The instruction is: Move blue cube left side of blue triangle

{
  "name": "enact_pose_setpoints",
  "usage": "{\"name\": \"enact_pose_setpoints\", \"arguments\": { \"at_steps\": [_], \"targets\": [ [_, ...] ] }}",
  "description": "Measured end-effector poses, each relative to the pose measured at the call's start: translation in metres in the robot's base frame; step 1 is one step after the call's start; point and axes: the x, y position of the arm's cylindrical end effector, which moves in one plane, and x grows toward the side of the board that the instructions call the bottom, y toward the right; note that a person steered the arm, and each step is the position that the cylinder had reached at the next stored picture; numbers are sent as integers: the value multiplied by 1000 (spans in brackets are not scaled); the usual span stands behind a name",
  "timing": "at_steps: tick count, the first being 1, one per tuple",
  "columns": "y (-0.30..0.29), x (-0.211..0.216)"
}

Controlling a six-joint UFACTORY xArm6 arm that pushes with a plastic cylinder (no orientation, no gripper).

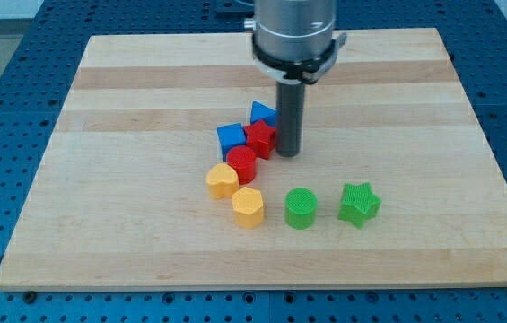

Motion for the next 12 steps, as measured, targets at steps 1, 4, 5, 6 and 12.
{"name": "enact_pose_setpoints", "arguments": {
  "at_steps": [1, 4, 5, 6, 12],
  "targets": [
    [22, -26],
    [-137, 7],
    [-146, 33],
    [-146, 23],
    [-293, 81]
  ]
}}
